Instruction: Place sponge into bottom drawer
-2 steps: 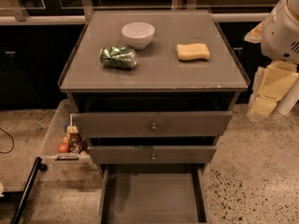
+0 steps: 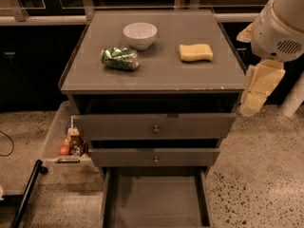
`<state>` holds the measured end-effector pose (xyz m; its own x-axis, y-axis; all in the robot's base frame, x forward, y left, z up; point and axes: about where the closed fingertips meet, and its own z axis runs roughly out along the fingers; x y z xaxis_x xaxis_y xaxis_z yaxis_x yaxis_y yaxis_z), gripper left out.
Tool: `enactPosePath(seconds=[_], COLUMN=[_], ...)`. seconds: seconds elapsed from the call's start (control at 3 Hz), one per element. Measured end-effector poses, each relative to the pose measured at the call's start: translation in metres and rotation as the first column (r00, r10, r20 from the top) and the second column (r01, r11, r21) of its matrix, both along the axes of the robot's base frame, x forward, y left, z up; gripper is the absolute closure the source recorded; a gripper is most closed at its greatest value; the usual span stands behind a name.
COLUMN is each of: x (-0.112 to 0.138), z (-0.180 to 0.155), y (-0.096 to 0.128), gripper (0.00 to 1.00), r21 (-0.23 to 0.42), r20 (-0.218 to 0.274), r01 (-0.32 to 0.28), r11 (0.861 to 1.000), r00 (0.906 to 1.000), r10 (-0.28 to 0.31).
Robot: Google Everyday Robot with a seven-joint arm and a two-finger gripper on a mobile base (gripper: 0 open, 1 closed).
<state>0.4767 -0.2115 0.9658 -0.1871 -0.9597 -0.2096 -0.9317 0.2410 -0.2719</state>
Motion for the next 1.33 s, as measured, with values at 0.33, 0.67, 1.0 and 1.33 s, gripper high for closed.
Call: enactPosePath(seconds=[0.33,0.67,1.0,1.33], x=[0.039,0.086,0.135,0.183], z=[-0.018,-0.038,-0.051,-0.056], y=[0.003,0.0,-0.013,-0.035], gripper=[0.0,0.0,0.0,0.0], r21=[0.014,0.016,0.007,-0.014], r20=[-0.006,-0.006,0.033,0.081], r01=[-0.025,-0.048,-0.067,-0.05], r11=[1.0,0.999,0.998,0.999], r00=[0.9997,0.9988,0.9972,0.9954], r10=[0.025,0.048,0.067,0.051])
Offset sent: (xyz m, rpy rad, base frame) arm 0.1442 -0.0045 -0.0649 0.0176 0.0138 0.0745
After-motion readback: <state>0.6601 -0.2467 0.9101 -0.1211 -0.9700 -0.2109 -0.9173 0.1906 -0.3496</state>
